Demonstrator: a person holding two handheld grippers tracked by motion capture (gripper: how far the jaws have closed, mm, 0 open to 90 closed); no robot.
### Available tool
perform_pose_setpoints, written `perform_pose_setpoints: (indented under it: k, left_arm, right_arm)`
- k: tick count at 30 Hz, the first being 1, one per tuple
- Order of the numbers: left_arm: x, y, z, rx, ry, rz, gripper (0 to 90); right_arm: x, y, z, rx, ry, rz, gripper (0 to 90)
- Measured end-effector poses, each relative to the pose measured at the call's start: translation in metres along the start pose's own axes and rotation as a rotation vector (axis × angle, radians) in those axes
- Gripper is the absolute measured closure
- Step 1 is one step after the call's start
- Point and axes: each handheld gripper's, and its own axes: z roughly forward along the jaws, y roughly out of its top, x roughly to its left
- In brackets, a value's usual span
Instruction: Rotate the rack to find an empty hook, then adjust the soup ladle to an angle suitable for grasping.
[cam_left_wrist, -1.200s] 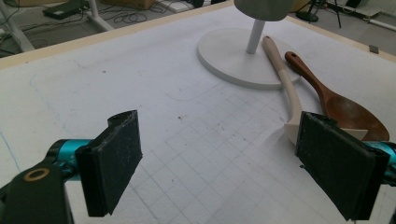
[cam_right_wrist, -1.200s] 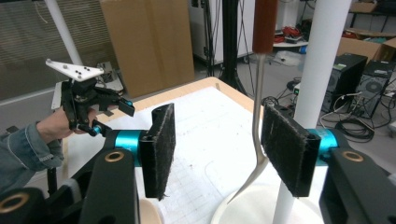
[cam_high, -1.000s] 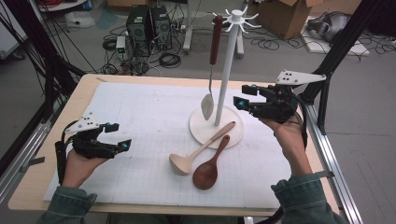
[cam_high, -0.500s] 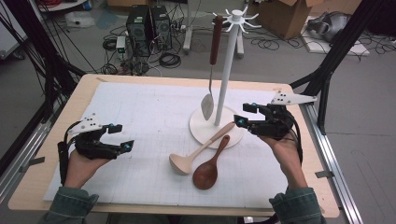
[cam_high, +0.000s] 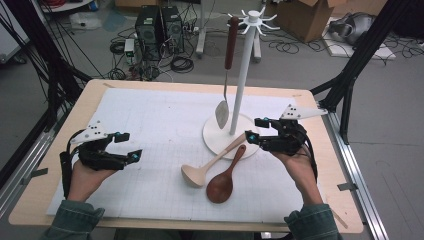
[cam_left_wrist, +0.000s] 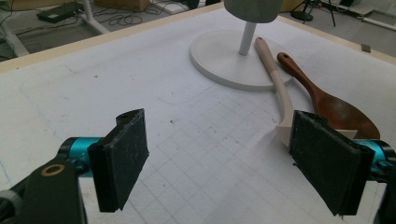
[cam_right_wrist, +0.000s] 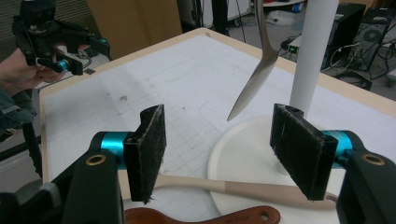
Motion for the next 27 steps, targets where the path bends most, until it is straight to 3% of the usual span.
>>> perform_pose_setpoints:
  k: [20, 23, 27]
  left_arm:
    - [-0.008, -0.001, 0.010, 0.023, -0.032, 0.015, 26.6]
    - [-0.010, -0.001, 0.012, 0.024, -0.036, 0.017, 26.8]
    - [-0.013, -0.001, 0.014, 0.027, -0.044, 0.020, 28.1]
  right_arm:
    - [0.000, -0.036, 0.007, 0.048, -0.005, 0.035, 35.9]
    - [0.002, -0.039, 0.013, 0.085, 0.007, 0.004, 43.6]
    - [0.004, -0.044, 0.023, 0.119, 0.033, 0.001, 51.2]
